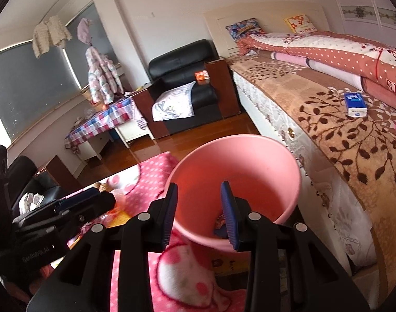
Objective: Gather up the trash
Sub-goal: 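Move both tools back over the table toward the remaining trash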
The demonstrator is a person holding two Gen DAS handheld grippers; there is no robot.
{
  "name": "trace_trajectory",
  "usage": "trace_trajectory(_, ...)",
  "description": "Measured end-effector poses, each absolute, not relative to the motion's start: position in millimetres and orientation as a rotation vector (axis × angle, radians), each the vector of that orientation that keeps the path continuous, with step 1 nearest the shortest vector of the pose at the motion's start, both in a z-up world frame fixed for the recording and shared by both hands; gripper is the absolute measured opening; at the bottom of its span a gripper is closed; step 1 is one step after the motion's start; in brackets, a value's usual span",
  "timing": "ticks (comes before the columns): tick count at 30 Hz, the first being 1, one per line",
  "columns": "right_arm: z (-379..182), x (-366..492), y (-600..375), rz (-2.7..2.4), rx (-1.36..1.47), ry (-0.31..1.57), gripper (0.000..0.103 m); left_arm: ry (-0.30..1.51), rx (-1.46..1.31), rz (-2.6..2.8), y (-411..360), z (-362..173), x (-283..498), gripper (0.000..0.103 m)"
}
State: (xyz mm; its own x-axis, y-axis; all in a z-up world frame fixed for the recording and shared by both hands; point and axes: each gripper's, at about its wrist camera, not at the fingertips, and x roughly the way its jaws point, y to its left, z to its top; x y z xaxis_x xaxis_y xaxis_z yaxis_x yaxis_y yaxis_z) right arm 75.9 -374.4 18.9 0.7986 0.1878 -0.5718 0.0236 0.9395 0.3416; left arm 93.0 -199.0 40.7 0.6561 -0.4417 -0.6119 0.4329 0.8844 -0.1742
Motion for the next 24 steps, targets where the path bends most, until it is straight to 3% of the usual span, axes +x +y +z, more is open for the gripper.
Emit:
trace_trajectory(13,21.2,52.0,-327.1,0.17,0.301,0.662,0.035,0.633,-0.035,-0.359,-95.7,60.6,46.2,0.049)
trace_trajectory(24,13.2,49.6,-297.8,0.212,0.261,0.701,0.035,0.656,-0.081,-0.189,-5.9,44.0,25.9,0.049)
